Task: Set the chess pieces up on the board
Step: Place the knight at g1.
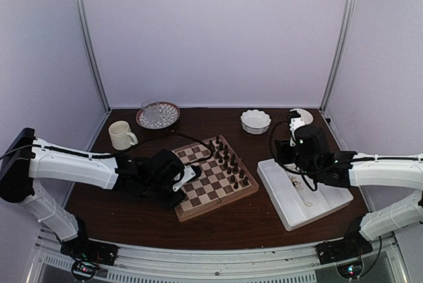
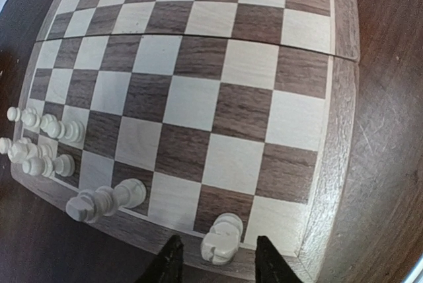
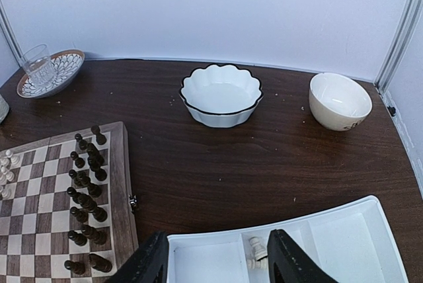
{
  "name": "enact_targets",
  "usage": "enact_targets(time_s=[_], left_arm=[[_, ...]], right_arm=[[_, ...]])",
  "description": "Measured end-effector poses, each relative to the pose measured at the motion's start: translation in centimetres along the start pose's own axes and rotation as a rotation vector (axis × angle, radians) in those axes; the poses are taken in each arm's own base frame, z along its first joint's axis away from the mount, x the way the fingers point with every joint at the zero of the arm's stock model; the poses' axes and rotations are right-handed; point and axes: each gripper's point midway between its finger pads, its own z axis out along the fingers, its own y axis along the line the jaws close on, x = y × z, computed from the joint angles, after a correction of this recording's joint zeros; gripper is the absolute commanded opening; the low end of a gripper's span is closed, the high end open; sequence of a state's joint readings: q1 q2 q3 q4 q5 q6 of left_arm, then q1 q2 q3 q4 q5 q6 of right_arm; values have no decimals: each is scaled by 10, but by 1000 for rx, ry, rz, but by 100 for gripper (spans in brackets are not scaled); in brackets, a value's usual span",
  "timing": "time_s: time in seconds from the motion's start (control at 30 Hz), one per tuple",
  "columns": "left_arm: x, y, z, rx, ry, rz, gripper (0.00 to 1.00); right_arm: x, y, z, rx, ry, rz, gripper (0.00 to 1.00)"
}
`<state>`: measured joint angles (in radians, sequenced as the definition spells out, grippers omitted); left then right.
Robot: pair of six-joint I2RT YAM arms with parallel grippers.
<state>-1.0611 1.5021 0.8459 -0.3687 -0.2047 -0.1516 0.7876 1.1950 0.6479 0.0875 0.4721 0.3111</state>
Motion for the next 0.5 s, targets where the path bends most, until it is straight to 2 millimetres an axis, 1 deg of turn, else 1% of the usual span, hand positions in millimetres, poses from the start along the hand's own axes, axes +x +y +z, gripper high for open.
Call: enact_targets(time_s=[0.07,0.27,0.4,0.5], left_arm=[[0,0,0,-2,0,2,45],[-1,0,-1,0,-5,-1,45],[-5,1,-6,0,-25,-6,45],[-11,3,-15,2,-61,-13,45]], right_arm=[[0,0,0,0,-1,0,54],[-1,0,-1,-1,-3,3,54],[-2,-1,-2,-2,-5,7,53],[-3,-3,-5,-2,-3,10,47]])
